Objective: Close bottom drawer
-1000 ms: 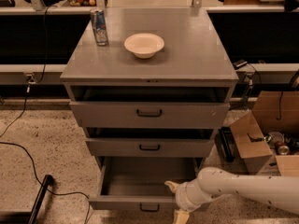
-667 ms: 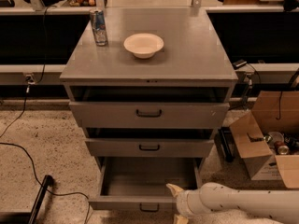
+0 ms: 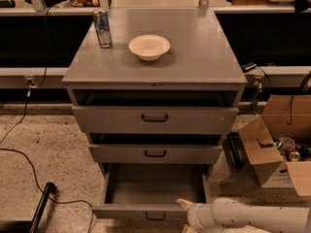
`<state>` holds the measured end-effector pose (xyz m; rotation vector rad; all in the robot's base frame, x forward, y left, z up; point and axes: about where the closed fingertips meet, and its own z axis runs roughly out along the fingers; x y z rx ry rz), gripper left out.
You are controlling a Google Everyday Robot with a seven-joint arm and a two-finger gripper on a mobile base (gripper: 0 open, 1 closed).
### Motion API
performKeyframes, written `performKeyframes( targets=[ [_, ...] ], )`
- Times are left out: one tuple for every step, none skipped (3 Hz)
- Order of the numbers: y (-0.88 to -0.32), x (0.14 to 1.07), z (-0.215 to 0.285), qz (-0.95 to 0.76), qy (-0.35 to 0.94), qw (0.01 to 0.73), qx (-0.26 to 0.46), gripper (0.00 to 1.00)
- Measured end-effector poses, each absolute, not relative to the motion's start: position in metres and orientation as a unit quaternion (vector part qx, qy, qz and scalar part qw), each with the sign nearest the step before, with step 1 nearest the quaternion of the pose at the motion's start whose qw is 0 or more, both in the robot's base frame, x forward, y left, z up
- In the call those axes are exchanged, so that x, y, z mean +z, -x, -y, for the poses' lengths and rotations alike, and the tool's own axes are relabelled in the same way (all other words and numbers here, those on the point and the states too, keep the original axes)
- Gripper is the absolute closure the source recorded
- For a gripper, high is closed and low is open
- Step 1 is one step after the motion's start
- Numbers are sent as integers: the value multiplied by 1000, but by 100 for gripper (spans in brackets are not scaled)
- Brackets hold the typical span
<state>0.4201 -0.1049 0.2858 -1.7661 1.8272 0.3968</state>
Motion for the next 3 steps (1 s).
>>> performKeyframes(
  targets=[
    [-413, 256, 123, -690, 634, 317, 147, 43],
    [-407, 240, 144, -688, 621, 344, 150, 65],
    [-404, 238, 147, -686, 623, 345, 151, 89]
  ],
)
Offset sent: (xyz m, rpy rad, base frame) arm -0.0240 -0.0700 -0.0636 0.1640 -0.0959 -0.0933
